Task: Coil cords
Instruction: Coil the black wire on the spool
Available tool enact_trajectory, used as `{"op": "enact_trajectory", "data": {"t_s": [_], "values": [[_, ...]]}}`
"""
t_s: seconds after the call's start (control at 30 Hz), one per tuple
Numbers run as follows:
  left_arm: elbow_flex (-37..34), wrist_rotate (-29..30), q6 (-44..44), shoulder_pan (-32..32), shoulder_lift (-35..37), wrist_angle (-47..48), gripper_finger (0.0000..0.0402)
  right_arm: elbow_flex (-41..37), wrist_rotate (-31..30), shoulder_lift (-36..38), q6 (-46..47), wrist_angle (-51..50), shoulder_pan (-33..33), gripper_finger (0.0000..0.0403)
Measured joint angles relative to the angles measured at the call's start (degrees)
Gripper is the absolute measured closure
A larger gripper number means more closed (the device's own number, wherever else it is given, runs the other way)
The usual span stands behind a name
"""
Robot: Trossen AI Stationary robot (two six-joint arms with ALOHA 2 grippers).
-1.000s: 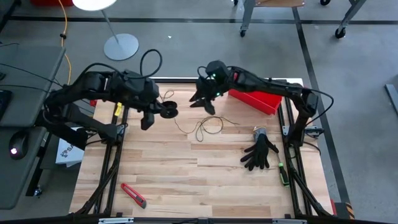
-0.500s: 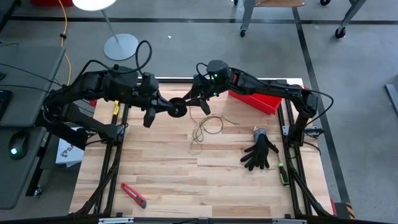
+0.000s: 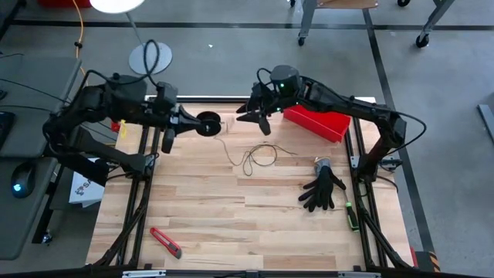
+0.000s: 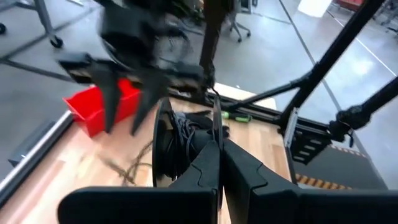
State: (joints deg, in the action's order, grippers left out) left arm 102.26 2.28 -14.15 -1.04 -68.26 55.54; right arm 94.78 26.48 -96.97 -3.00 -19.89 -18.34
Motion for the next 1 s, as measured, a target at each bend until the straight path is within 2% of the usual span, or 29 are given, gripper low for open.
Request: {"op": "enact_trajectory", "data": {"t_s": [0.13,0.27,0.33,0.57,0.83,1.0], "values": [[0.0,0.0,1.2,-1.4,0.8,-0.7,0.0402,0.0,-6.0,-0.9,-0.5,2.8,3.5,0.0277],[0.0,-0.1,2.0,-2.1,0.8,-4.1,0.0401,0.0,-17.4,-1.6,0.5,6.0,5.4,0.0277],[0.0,-0.5,3.3,-2.3,0.9,-5.1,0.0401,0.0,-20.0,-1.6,1.5,7.9,5.3,0.0277],[0.0,-4.1,3.9,-2.3,0.9,-5.8,0.0402,2.6,-13.1,-1.6,1.5,5.0,5.5,0.0277],[-0.1,-1.3,6.6,-2.3,0.7,-5.7,0.0402,8.1,-12.8,-1.6,0.3,-7.3,7.2,0.0277],[-0.1,-0.7,7.3,-2.3,0.7,-5.7,0.0402,7.7,-13.4,-1.6,0.0,-14.1,7.4,0.0277]]}}
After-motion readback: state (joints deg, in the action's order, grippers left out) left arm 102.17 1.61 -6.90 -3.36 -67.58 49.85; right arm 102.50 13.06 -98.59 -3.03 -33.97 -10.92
